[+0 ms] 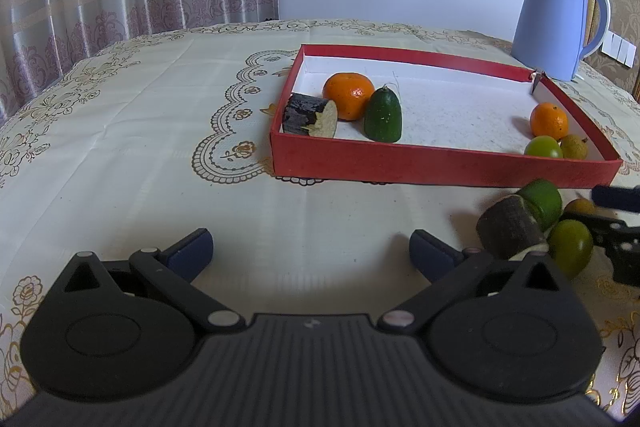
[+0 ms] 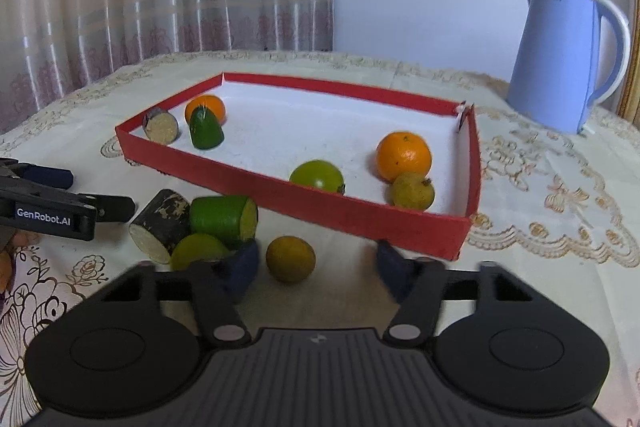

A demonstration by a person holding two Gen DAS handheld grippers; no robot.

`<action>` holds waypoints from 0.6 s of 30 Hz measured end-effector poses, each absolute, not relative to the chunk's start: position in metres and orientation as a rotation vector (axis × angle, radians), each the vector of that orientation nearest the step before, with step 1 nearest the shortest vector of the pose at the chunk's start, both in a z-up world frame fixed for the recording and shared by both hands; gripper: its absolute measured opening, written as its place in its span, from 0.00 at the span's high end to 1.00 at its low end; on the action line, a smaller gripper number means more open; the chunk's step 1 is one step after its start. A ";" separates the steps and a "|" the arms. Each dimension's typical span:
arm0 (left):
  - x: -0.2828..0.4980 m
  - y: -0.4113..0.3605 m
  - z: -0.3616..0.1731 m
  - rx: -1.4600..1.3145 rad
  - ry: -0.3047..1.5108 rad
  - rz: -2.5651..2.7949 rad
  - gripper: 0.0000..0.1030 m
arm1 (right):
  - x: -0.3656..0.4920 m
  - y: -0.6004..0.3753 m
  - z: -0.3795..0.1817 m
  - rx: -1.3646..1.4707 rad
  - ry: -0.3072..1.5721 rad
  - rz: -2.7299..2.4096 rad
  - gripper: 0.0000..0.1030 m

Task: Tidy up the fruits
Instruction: 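Move the right gripper to the small yellow citrus and close on it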

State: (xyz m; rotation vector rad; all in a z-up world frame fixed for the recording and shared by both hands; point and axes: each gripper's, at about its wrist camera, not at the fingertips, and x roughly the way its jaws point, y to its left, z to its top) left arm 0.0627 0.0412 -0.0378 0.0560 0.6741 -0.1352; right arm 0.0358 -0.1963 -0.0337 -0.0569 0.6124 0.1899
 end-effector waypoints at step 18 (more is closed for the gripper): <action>0.063 0.041 -0.038 0.056 0.674 -0.135 0.00 | 0.031 -0.197 -0.031 -0.057 0.578 0.179 0.75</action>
